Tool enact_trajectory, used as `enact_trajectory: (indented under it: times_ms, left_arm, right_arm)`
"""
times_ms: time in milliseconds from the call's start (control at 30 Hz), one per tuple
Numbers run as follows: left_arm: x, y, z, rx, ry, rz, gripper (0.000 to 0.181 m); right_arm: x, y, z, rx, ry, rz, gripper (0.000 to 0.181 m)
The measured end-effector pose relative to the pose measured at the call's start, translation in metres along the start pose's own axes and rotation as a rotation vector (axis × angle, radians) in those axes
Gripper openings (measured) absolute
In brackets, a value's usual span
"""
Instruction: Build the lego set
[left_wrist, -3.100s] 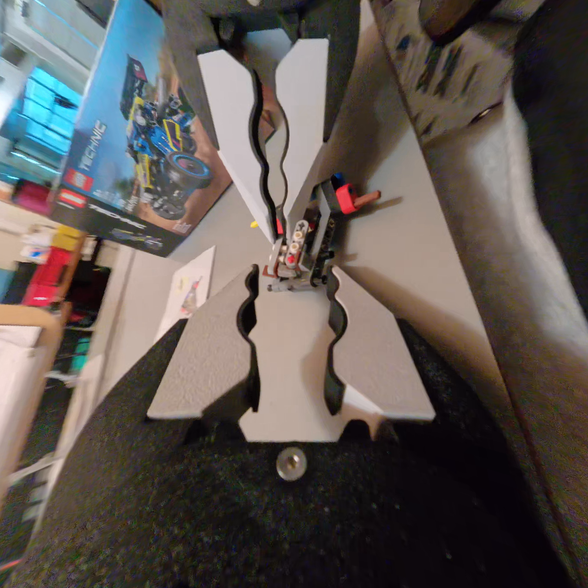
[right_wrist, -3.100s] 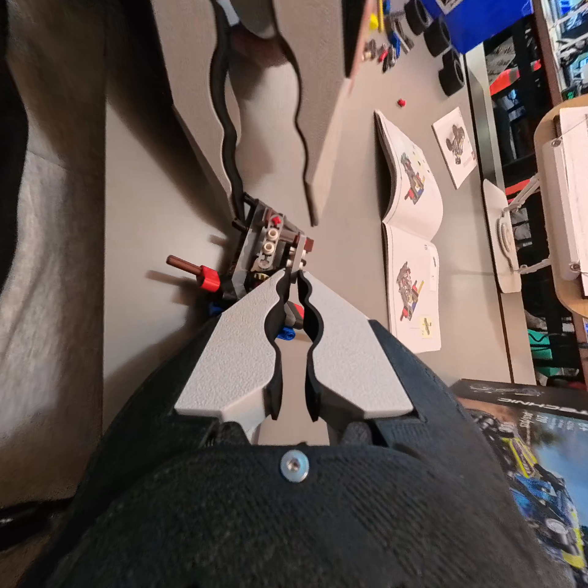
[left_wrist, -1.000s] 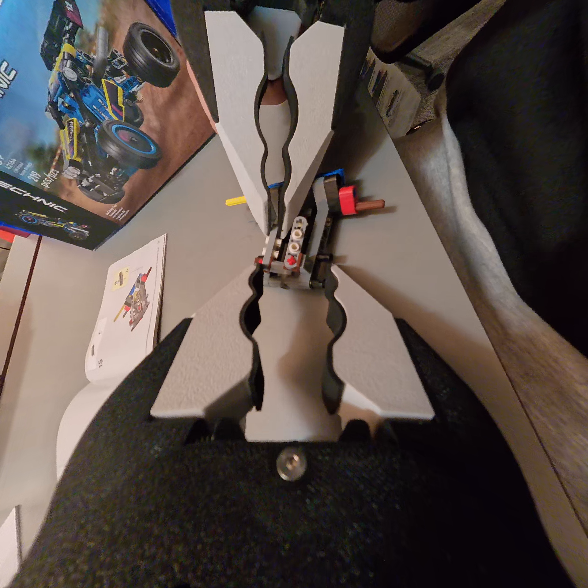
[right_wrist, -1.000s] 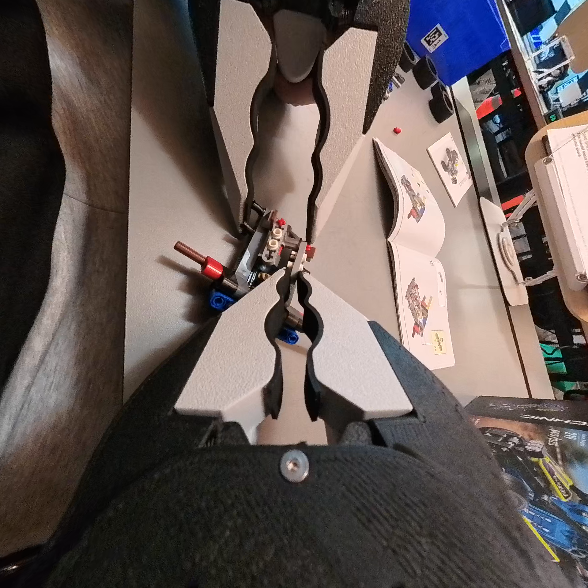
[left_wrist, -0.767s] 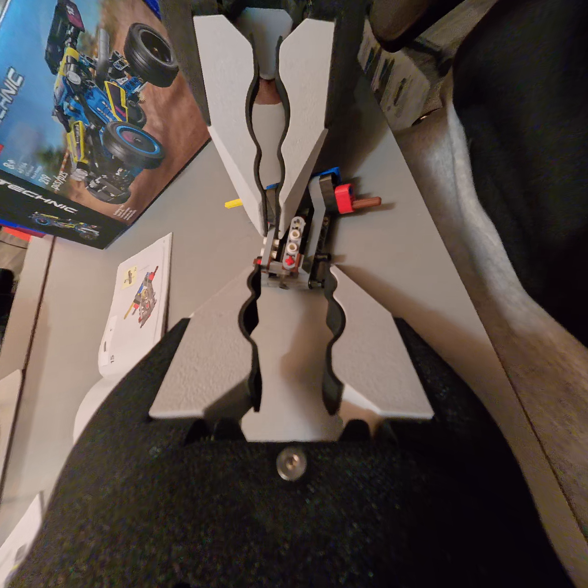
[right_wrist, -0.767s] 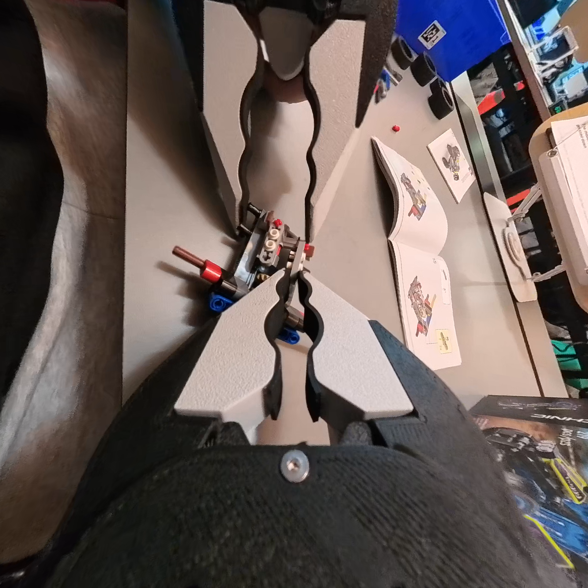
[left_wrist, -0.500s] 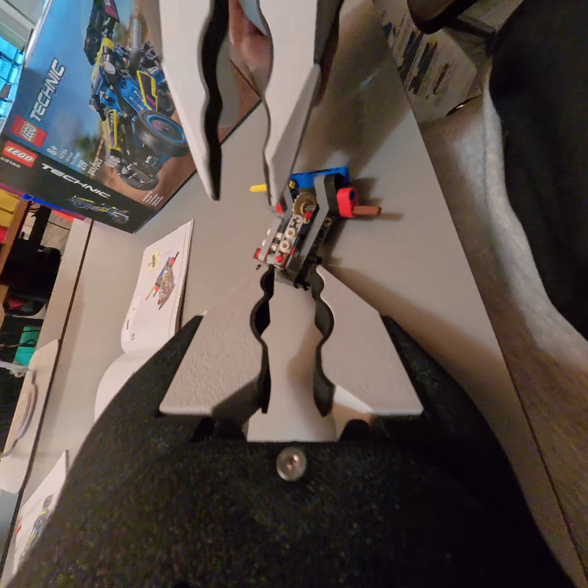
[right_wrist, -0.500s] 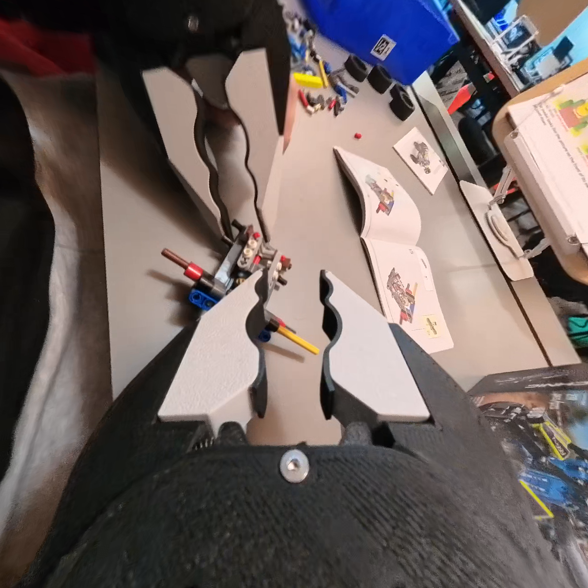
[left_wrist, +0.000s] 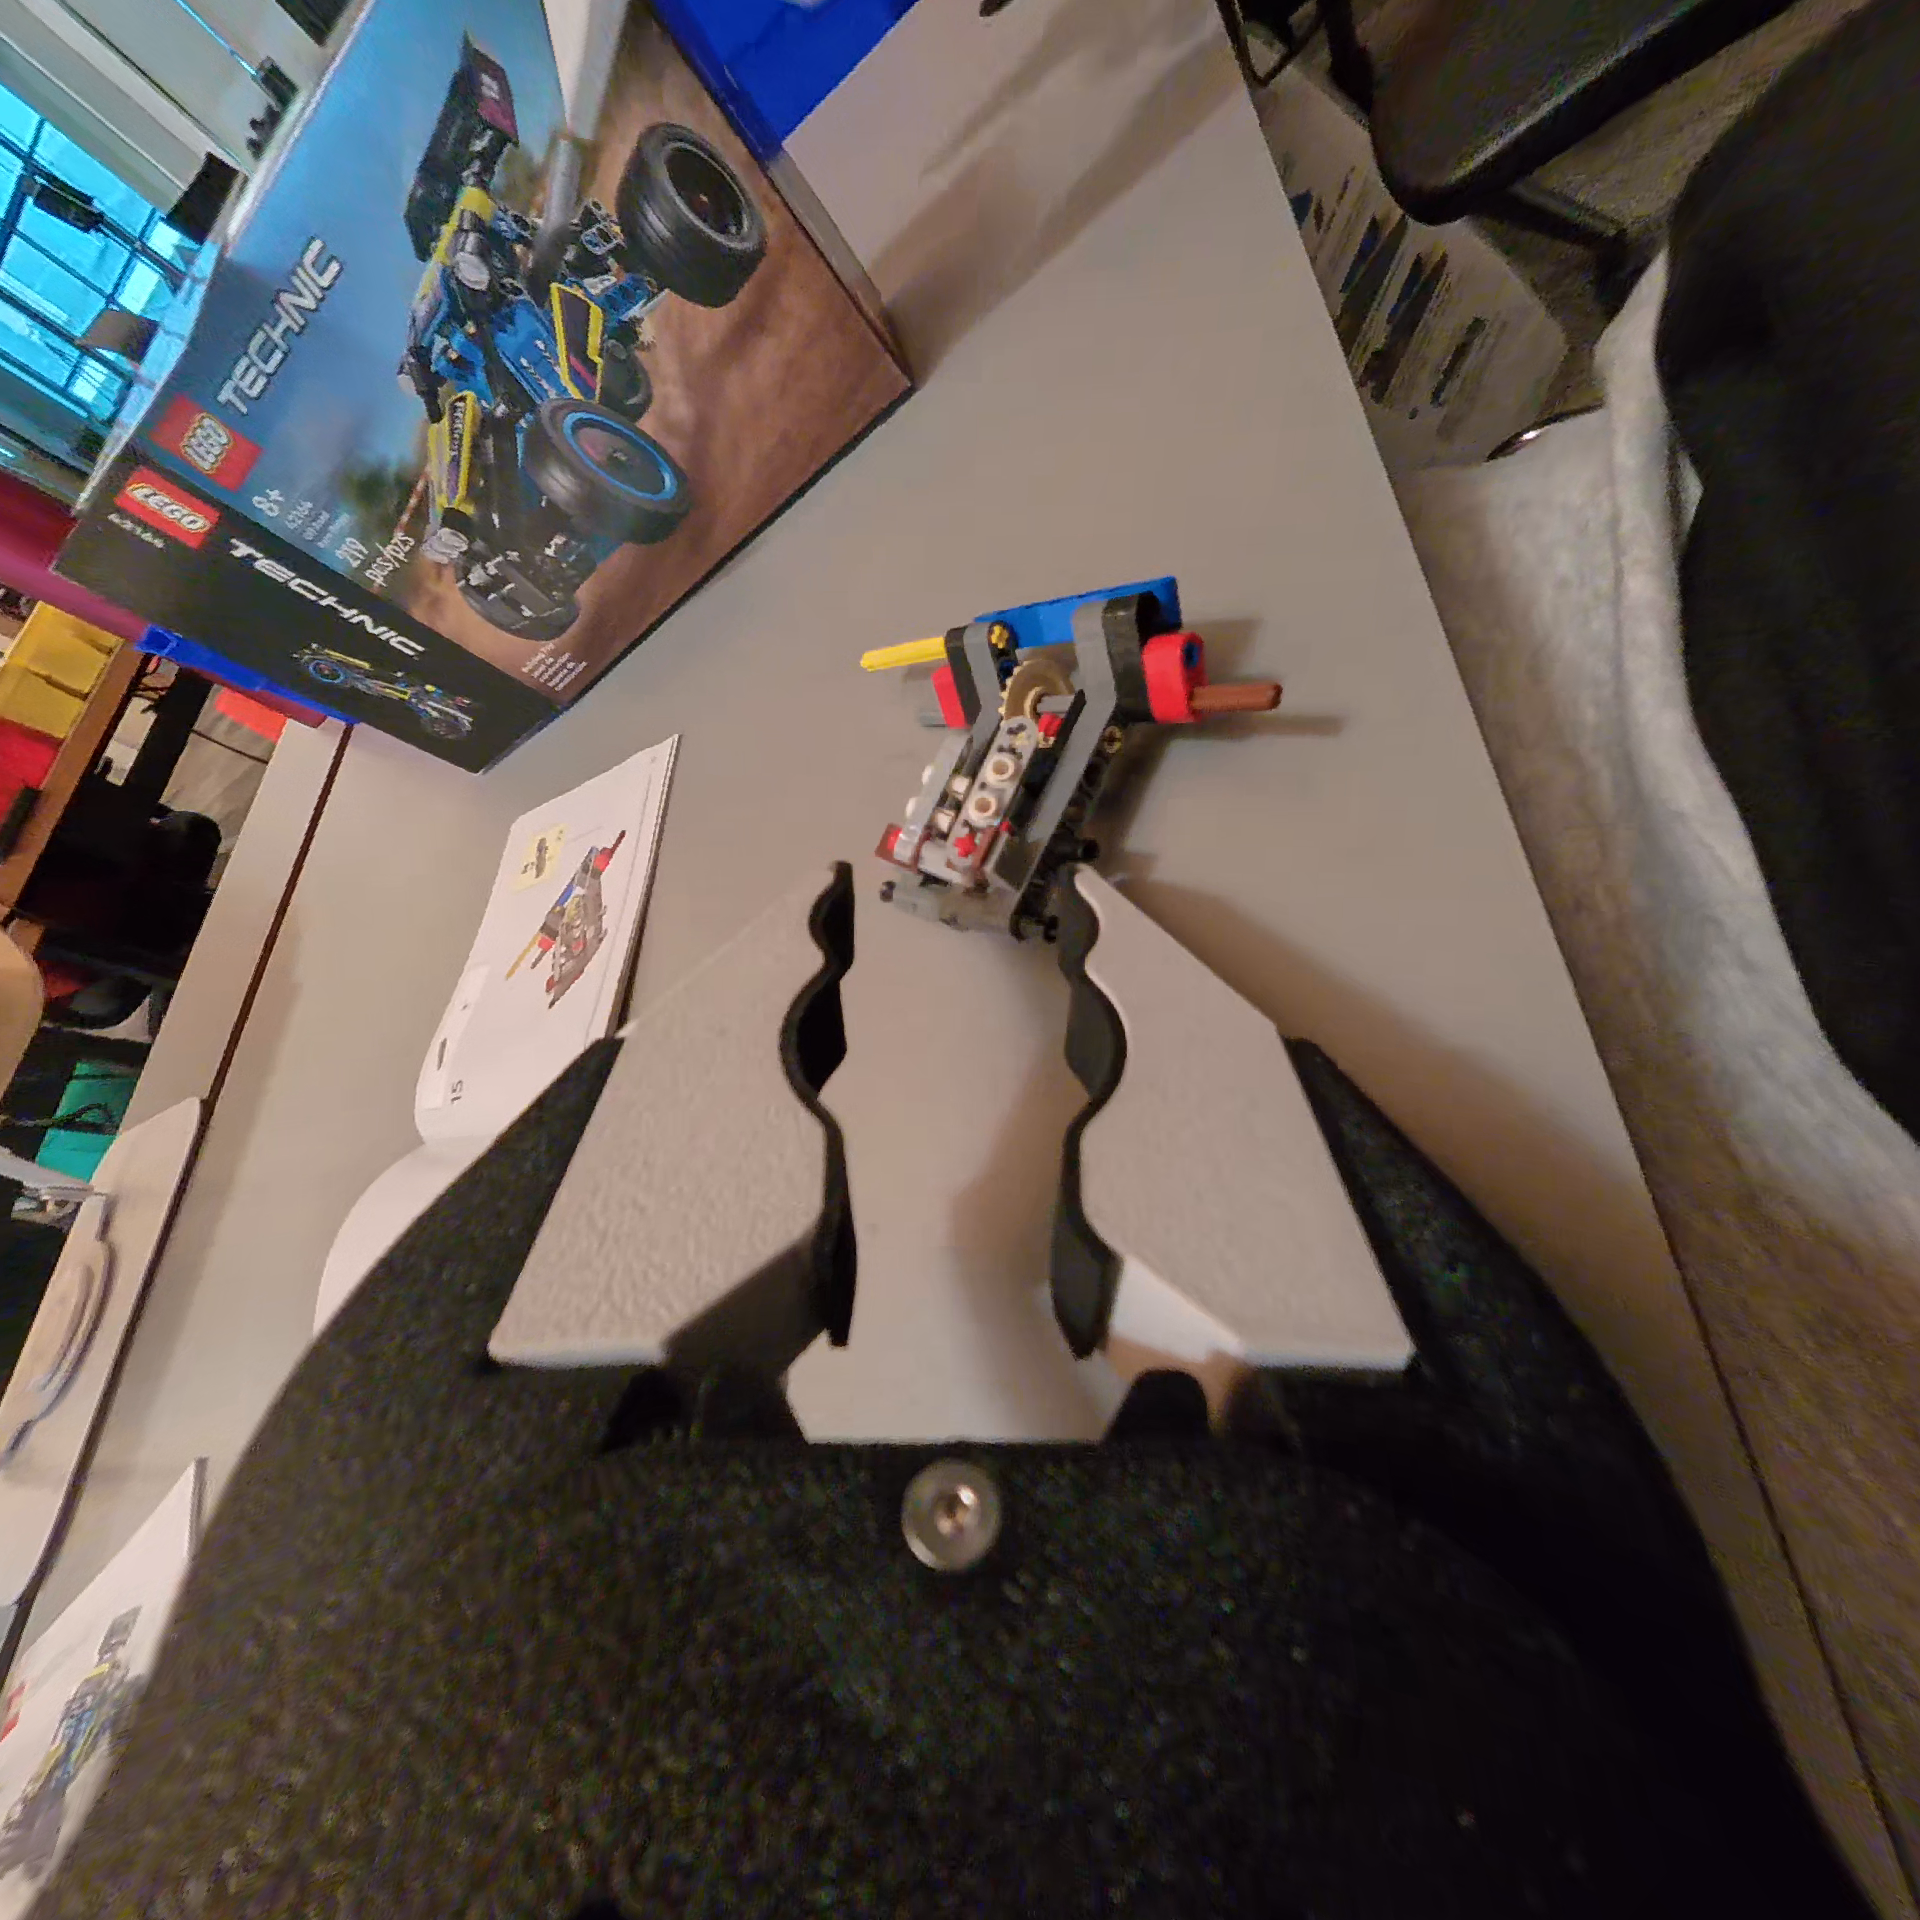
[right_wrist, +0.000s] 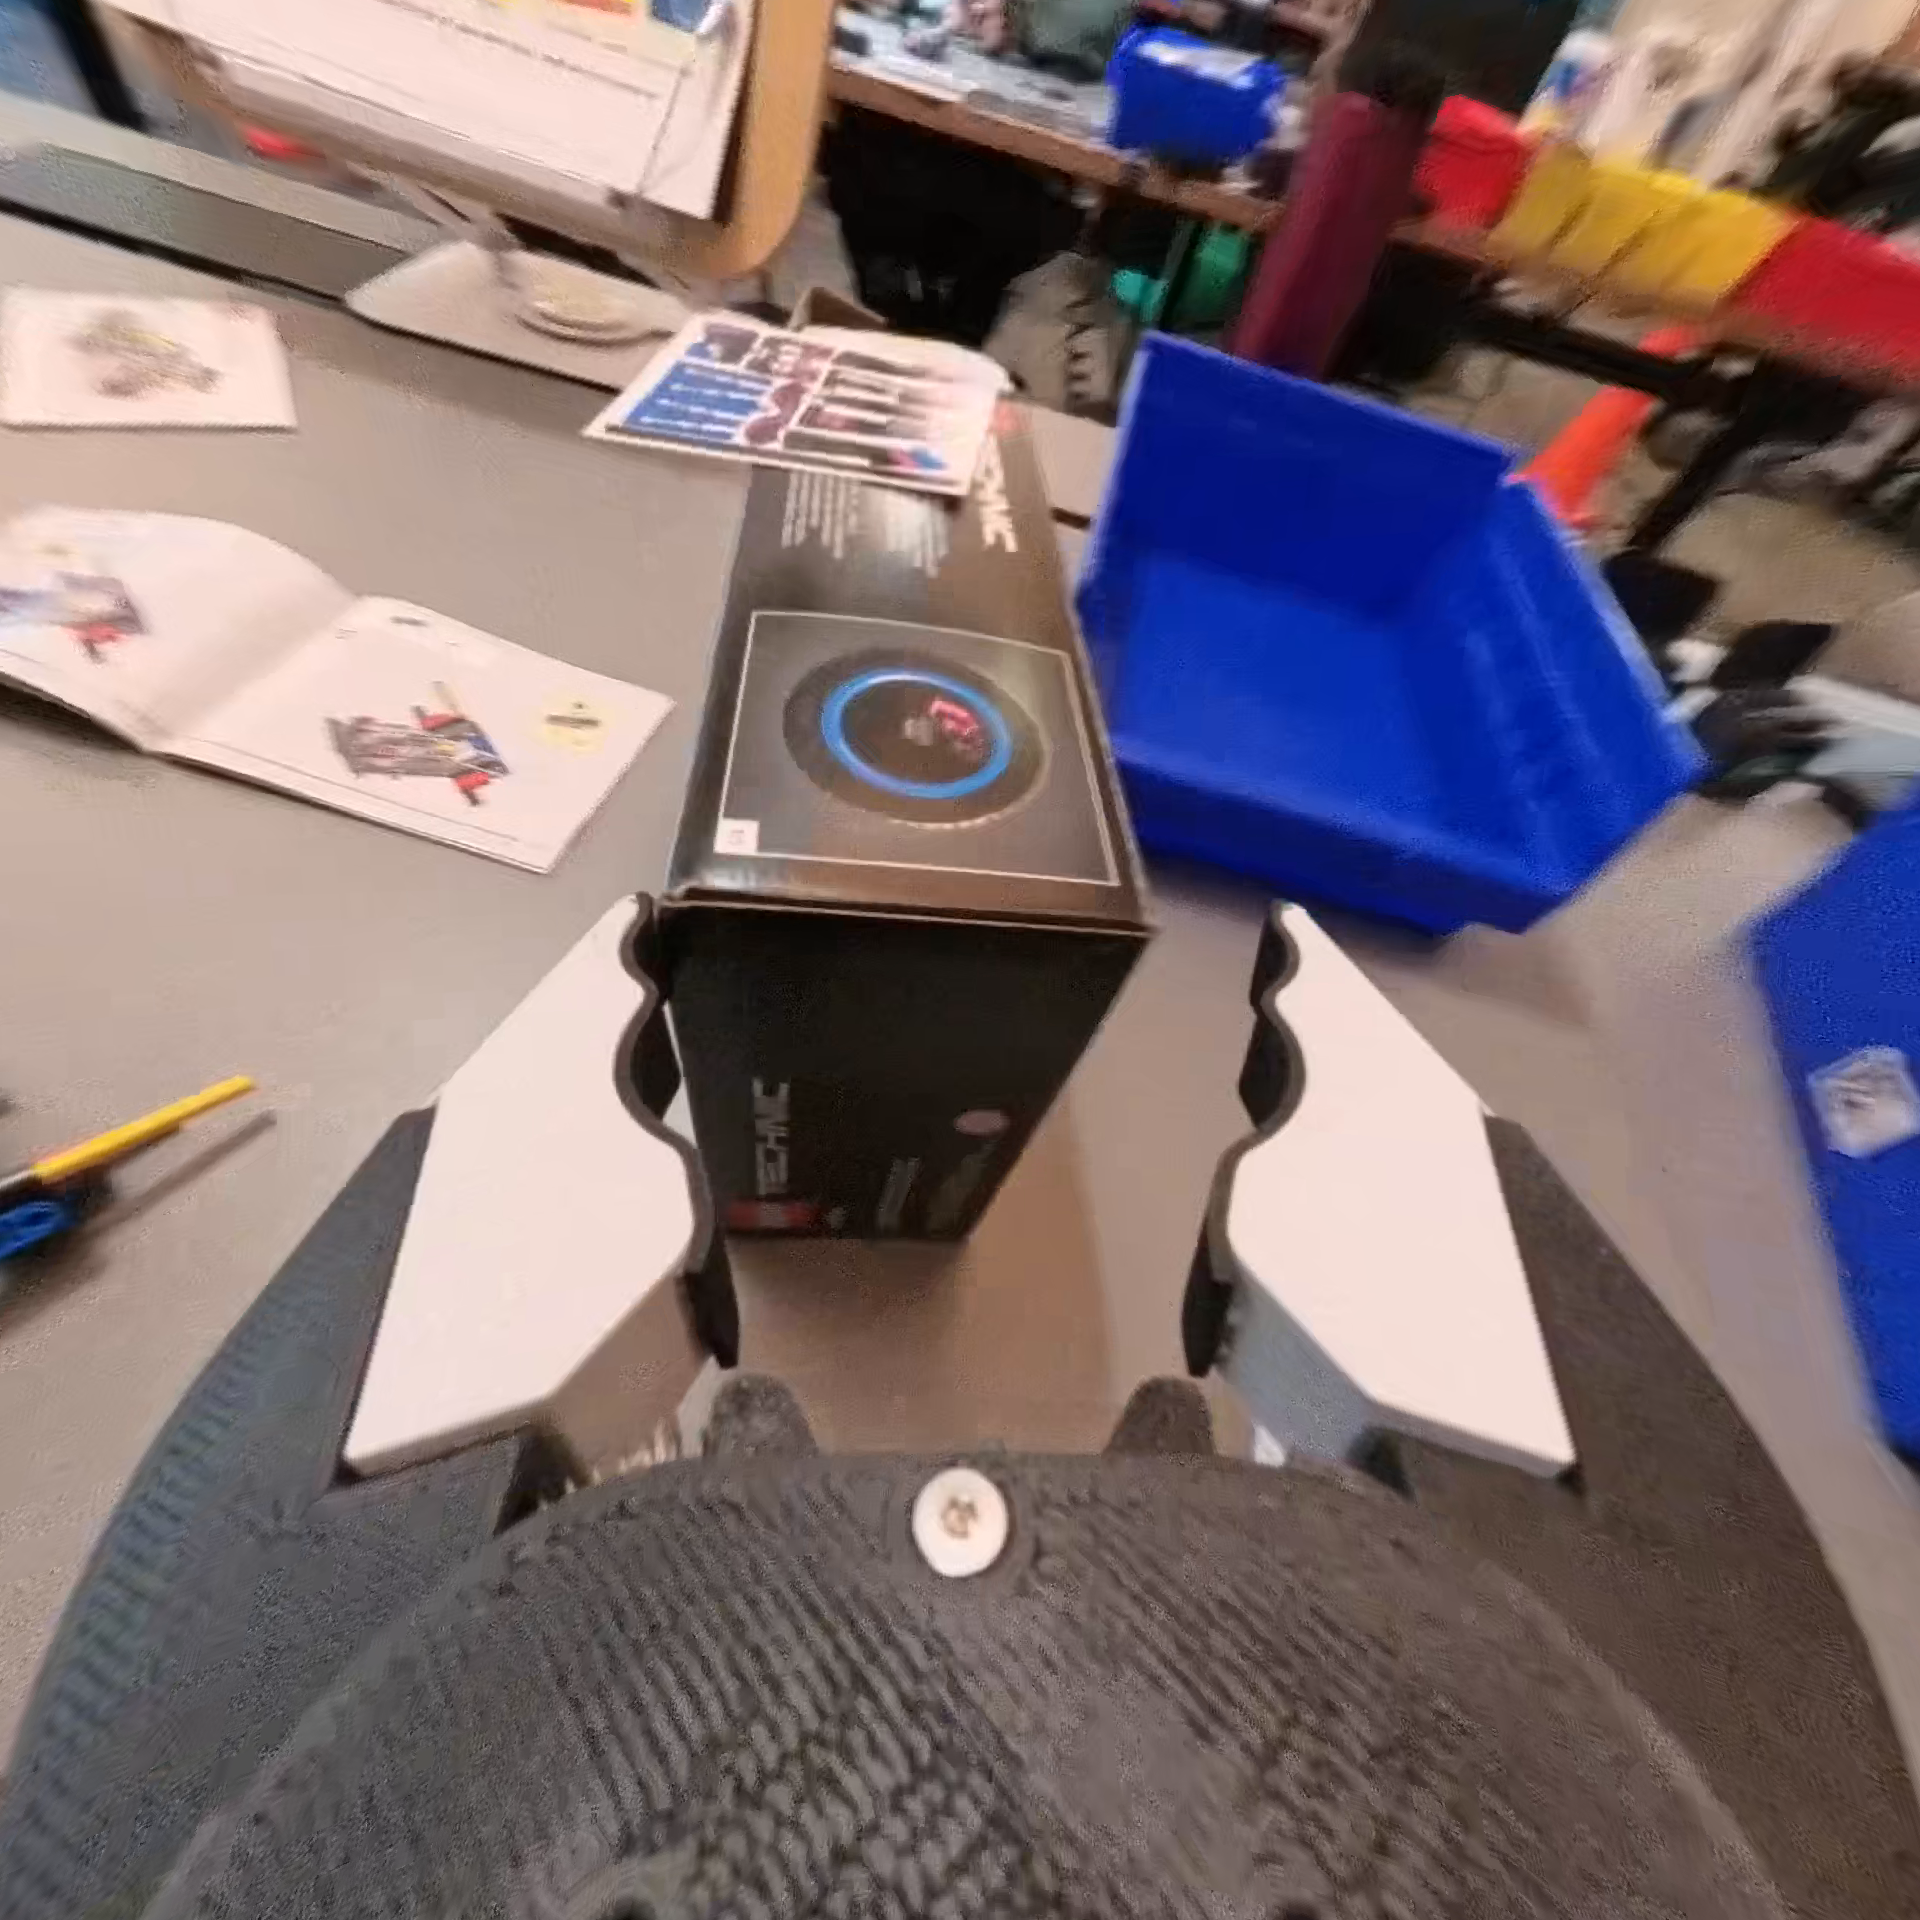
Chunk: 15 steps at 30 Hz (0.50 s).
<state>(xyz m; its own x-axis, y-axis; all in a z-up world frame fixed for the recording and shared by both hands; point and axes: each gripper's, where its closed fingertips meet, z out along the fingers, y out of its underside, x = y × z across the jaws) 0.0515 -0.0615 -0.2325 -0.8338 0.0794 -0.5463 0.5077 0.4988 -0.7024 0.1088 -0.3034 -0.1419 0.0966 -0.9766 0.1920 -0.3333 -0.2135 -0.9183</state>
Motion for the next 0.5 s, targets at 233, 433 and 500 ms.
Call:
enact_trajectory:
  times_ms: [233, 433, 500]
  left_arm:
    - [-0.006, -0.002, -0.005, 0.027, -0.030, -0.031, 0.034]
    - [-0.008, -0.003, -0.007, 0.045, -0.034, -0.048, 0.034]
    - [-0.009, -0.003, -0.008, 0.044, -0.039, -0.050, 0.034]
  right_arm:
    - [-0.023, -0.016, 0.036, 0.078, -0.038, -0.048, 0.096]
    - [-0.046, -0.037, 0.082, 0.050, -0.089, -0.139, 0.094]
    - [-0.050, -0.045, 0.098, 0.058, -0.134, -0.121, 0.094]
